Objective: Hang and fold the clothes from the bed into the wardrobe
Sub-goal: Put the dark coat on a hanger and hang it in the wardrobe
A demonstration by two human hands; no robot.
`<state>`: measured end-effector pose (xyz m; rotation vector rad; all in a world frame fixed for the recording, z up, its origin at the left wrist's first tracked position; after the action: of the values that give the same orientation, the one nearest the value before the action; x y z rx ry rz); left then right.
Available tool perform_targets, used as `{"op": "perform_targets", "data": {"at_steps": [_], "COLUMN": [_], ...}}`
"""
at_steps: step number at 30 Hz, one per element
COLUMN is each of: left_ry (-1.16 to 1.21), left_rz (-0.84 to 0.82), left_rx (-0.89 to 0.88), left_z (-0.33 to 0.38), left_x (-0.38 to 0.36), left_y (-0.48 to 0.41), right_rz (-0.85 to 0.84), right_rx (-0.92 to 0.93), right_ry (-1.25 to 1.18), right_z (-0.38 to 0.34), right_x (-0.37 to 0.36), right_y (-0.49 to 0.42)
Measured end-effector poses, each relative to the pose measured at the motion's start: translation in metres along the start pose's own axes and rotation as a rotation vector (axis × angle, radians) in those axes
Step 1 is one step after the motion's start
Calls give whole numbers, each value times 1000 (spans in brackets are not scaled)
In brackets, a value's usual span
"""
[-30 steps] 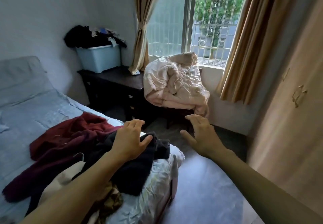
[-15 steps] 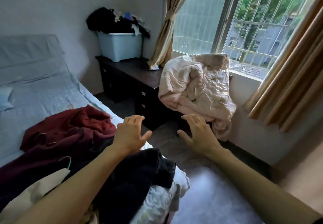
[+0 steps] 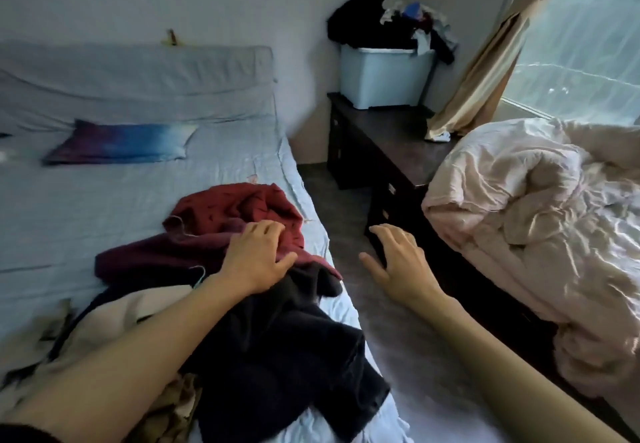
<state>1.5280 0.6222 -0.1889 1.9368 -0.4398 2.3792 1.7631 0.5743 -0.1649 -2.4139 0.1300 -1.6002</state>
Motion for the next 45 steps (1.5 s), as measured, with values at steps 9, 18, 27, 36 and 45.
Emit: {"op": "perform_targets", "data": {"at_steps": [9, 18, 27, 36, 45], "left_ry": [-94, -46, 108, 188, 178], "left_rz": [96, 87, 44, -70, -263], "left_rx": [391, 616, 733, 798, 755], "left_z": [-53, -134, -252, -329, -343], "left_x": [44, 26, -52, -145, -220], "left_y": [22, 63, 56, 61, 52], "right_rz": [-132, -227, -358, -556, -717], "right_rx": [291, 502, 522, 501, 447], "right_ry": [-70, -127, -64, -17, 11], "right_z": [-10, -85, -144, -168, -153], "right_x": [-13, -86, -203, -331, -421], "right_y": [-89, -120, -178, -191, -205]}}
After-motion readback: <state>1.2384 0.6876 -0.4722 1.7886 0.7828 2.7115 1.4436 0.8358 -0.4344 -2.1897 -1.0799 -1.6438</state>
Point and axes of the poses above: each hand's wrist, its own y-axis away from the middle knuckle, its own x-axis out of the back of the hand, z = x × y, the point moved 10 cm from there along -y, towards the middle knuckle, and after that the axes turned 2 degrees about z, right-handed, at the moved point
